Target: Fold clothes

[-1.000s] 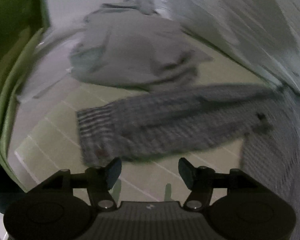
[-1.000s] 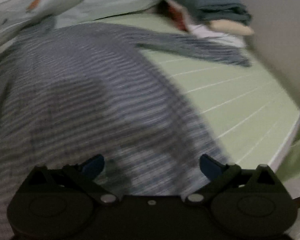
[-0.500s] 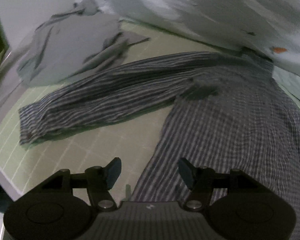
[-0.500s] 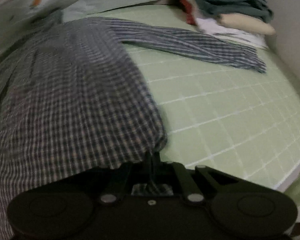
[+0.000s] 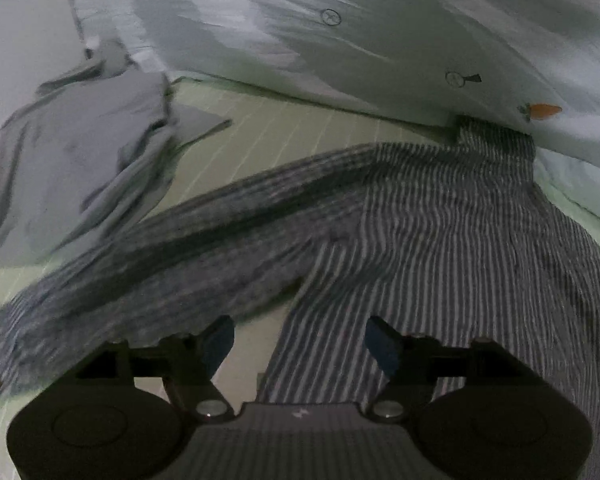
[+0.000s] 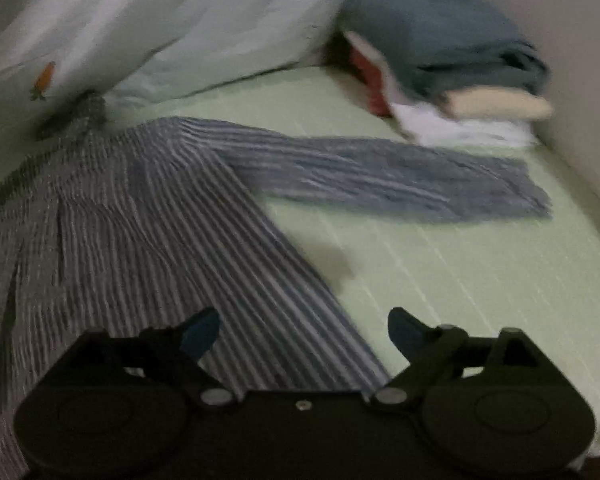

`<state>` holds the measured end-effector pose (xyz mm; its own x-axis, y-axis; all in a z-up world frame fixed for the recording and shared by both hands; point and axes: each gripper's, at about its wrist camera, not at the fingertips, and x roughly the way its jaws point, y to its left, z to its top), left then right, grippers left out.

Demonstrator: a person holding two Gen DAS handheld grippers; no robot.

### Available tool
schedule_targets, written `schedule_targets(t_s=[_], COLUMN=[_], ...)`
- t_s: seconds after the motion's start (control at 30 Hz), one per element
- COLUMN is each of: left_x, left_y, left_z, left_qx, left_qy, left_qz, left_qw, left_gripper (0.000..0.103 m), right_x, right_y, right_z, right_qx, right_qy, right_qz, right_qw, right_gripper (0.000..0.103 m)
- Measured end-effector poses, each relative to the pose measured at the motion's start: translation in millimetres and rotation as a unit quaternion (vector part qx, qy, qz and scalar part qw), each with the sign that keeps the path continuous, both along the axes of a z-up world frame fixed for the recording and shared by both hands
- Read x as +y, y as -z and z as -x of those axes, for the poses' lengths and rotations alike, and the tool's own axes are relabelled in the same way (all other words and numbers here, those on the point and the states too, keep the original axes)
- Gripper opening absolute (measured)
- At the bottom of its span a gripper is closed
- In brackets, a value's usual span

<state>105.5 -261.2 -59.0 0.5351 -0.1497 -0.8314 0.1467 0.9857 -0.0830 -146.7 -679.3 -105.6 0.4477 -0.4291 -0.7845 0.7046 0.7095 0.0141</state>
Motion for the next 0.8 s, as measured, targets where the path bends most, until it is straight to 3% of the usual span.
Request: schedule_targets(t_s=[0.27,0.5,0.63,0.8], left_x=[-35,-57,-70,-81], left_y=[25,62,75,77], left_z=[-111,-189,-219,-229], left_qx=[0.013,0.0,-0.001,-0.013], left_qy=[0.014,-0.002,-0.01,-0.001], left_qz=[0.019,-0.003,-0.008,-0.025], left_qw=[0.9996,1.0,0.9999,0.9996], left_gripper=[0.075,0.075,0.076,0.079], right_x=[-15,-39,-50,-43], right_y=[16,34,35,27], right_z=[-103,-194,-225,-231], right_qx=[0.005,0.019,0.007,0.001], right_qy=[-0.003,-0.035,-0.04,-0.062], right_qz=[-0.01,0.018,0.019,0.033], right_qw=[1.0,0.999,0.999,0.998], right_gripper=[0.095,0.095,0.095,0.095])
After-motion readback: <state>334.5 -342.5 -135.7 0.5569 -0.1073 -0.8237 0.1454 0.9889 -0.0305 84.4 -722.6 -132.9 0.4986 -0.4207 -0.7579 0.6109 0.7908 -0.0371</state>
